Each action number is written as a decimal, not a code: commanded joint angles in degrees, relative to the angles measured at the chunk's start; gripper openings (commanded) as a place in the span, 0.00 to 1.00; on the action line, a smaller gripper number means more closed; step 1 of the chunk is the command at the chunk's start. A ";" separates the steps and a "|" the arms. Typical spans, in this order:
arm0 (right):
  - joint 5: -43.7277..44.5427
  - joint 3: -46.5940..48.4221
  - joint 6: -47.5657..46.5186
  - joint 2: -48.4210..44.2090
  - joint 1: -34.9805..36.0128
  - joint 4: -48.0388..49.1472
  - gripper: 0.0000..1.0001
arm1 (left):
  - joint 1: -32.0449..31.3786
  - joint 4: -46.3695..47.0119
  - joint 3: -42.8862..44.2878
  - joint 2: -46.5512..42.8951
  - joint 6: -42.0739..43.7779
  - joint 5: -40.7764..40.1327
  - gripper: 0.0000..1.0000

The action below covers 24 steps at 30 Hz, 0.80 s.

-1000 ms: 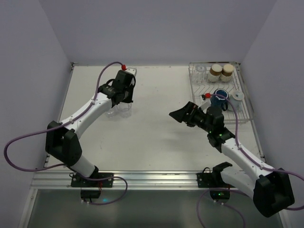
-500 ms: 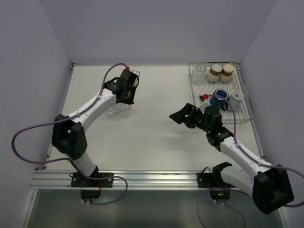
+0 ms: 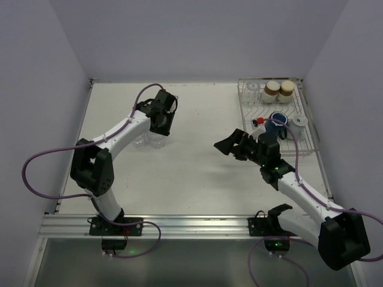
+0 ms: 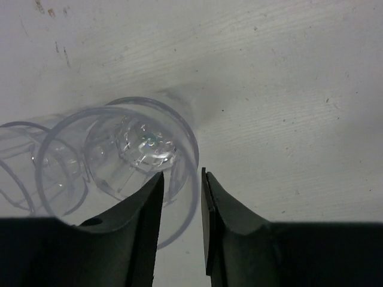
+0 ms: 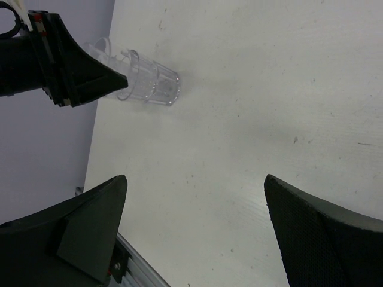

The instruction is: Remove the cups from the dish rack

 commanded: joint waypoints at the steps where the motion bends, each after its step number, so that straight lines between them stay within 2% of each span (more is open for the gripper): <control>1: 3.53 3.58 -1.26 -1.68 0.19 -0.96 0.99 | 0.17 -1.37 3.13 -0.30 1.77 -0.48 0.36; 8: 12.67 9.20 -7.05 -4.58 0.02 -11.58 0.99 | 0.17 0.21 3.13 -2.92 1.06 -1.36 0.68; 12: 20.66 13.59 -11.36 -3.54 -0.07 -16.52 0.93 | 0.17 1.44 3.74 -6.00 0.97 -0.75 0.82; 14: 25.14 16.49 -13.64 -2.57 -0.42 -18.45 0.85 | 0.17 4.50 3.22 -9.59 0.71 1.62 0.87; 15: 26.47 17.73 -14.35 -1.17 -0.68 -19.33 0.84 | 0.08 5.57 3.04 -11.00 0.62 2.76 0.89; 18: 31.55 21.85 -16.73 0.86 -2.17 -21.97 0.78 | -0.44 11.01 1.11 -17.33 -0.08 12.76 0.92; 19: 32.71 23.00 -17.95 1.82 -2.87 -23.28 0.73 | -1.84 13.55 0.41 -19.00 -0.34 14.44 0.93; 24: 36.58 28.11 -19.63 4.73 -10.78 -25.75 0.62 | -6.86 19.98 -7.93 -32.18 -0.61 17.09 0.95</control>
